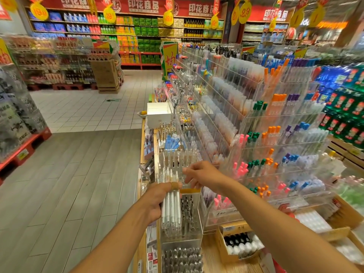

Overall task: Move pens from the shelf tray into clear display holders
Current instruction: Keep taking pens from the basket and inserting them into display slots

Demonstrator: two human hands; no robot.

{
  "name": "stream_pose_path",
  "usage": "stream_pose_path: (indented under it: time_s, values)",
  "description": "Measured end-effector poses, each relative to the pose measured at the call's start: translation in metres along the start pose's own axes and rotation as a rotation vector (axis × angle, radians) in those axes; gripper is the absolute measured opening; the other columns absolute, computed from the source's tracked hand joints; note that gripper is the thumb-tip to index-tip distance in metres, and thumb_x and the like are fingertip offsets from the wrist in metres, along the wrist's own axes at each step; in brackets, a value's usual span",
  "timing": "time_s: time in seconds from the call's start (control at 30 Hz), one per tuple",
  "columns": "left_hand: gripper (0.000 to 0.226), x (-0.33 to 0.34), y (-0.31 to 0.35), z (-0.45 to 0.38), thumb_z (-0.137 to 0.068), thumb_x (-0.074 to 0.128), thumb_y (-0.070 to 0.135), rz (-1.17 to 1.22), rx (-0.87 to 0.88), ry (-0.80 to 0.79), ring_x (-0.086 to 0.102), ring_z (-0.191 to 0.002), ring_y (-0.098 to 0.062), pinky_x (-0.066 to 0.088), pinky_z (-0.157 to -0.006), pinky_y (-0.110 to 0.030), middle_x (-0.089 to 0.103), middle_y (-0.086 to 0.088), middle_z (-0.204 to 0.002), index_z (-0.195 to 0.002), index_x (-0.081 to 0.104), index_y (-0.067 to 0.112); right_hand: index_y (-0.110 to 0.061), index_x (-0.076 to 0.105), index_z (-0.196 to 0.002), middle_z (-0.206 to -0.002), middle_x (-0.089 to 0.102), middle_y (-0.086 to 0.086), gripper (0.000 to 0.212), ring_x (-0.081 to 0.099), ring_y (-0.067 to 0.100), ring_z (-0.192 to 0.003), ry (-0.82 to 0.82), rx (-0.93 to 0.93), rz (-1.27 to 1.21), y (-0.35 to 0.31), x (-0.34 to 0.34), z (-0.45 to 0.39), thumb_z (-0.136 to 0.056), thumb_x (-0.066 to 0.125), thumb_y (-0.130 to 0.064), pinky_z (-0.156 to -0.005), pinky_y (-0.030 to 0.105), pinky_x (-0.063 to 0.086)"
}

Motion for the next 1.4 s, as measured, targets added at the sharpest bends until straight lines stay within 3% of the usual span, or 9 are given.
stream_pose_path:
  time_s: [0.13,0.23,0.33,0.43,0.6,0.67,0.9,1.23,1.4]
  values:
    - [0.026,0.006,-0.001,0.001,-0.079,0.075,0.004,-0.029,0.029,-0.012,0.067,-0.062,-0.028,0.056,-0.063,-0.035,0.070,-0.020,-0.077,-0.101,0.070,-0.009,-0.012,0.065,-0.080,-0.064,0.067,-0.003,0.019,0.059,0.009,-0.055,-0.060,-0.035,-0.065,-0.011,0.022,0.008,-0.092,0.066,-0.026,-0.053,0.021,0.048]
    - [0.028,0.008,-0.001,0.002,-0.079,0.077,0.006,-0.034,0.040,-0.012,0.069,-0.068,-0.029,0.057,-0.066,-0.037,0.072,-0.024,-0.086,-0.103,0.071,-0.008,-0.008,0.063,-0.074,-0.065,0.064,0.004,0.021,0.060,0.011,-0.056,-0.030,-0.004,-0.096,-0.010,0.020,0.010,-0.093,0.064,-0.017,-0.055,0.022,0.050]
    - [0.016,0.009,-0.003,0.002,-0.082,0.074,0.007,-0.009,0.016,-0.016,0.066,-0.056,-0.026,0.055,-0.053,-0.033,0.069,-0.018,-0.071,-0.092,0.073,-0.005,-0.004,0.061,-0.080,-0.070,0.064,0.008,0.017,0.062,0.015,-0.060,0.017,0.025,-0.158,-0.010,0.006,0.010,-0.095,0.060,-0.011,-0.060,0.025,0.053]
    - [0.015,0.008,-0.004,0.001,-0.081,0.072,0.004,0.025,0.004,0.000,0.064,-0.056,-0.027,0.058,-0.061,-0.038,0.068,-0.018,-0.069,-0.093,0.072,-0.005,-0.001,0.061,-0.087,-0.077,0.064,0.009,0.015,0.063,0.017,-0.066,0.070,0.009,-0.225,-0.012,-0.014,0.012,-0.096,0.058,-0.013,-0.067,0.026,0.056]
    - [0.015,0.001,-0.003,-0.002,-0.080,0.071,0.000,0.063,0.016,0.047,0.065,-0.056,-0.023,0.053,-0.064,-0.035,0.068,-0.018,-0.069,-0.093,0.070,-0.005,-0.019,0.056,-0.088,-0.085,0.065,0.004,0.010,0.065,0.014,-0.074,0.483,-0.199,0.008,-0.030,-0.063,0.012,-0.098,0.054,-0.019,-0.065,0.022,0.053]
    - [0.014,-0.003,-0.004,-0.003,-0.080,0.071,0.000,0.061,0.008,0.054,0.065,-0.057,-0.023,0.054,-0.064,-0.035,0.068,-0.019,-0.070,-0.093,0.070,-0.005,-0.021,0.055,-0.090,-0.083,0.063,0.000,0.009,0.062,0.013,-0.074,0.556,-0.275,0.114,-0.037,-0.068,0.012,-0.099,0.054,-0.022,-0.064,0.021,0.048]
    - [0.007,-0.004,0.001,-0.004,-0.080,0.068,-0.002,0.059,-0.008,0.046,0.064,-0.056,-0.024,0.056,-0.060,-0.034,0.068,-0.018,-0.068,-0.087,0.068,-0.004,-0.019,0.050,-0.091,-0.074,0.056,-0.006,0.010,0.050,0.008,-0.065,0.507,-0.306,0.392,-0.027,-0.046,0.005,-0.098,0.055,-0.024,-0.057,0.023,0.038]
    - [0.008,0.002,0.001,-0.002,-0.080,0.066,-0.004,0.069,-0.009,0.037,0.064,-0.053,-0.022,0.053,-0.064,-0.034,0.067,-0.017,-0.066,-0.087,0.067,-0.005,-0.017,0.052,-0.102,-0.076,0.055,-0.017,0.018,0.061,0.014,-0.077,0.491,-0.288,0.421,-0.012,-0.037,-0.002,-0.092,0.065,-0.025,-0.073,0.035,0.053]
    - [0.008,0.005,0.001,0.001,-0.081,0.065,-0.003,0.061,0.001,0.037,0.064,-0.053,-0.022,0.053,-0.059,-0.031,0.067,-0.016,-0.066,-0.089,0.067,-0.005,-0.015,0.049,-0.099,-0.080,0.063,0.001,0.017,0.062,0.021,-0.074,0.472,-0.266,0.536,-0.018,-0.037,-0.003,-0.094,0.061,-0.024,-0.070,0.041,0.055]
Point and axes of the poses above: each hand's wrist, its own z-axis away from the middle knuckle, its own x-axis out of the palm, y = z × x, the point moved 6 cm from there along -z, towards the middle knuckle
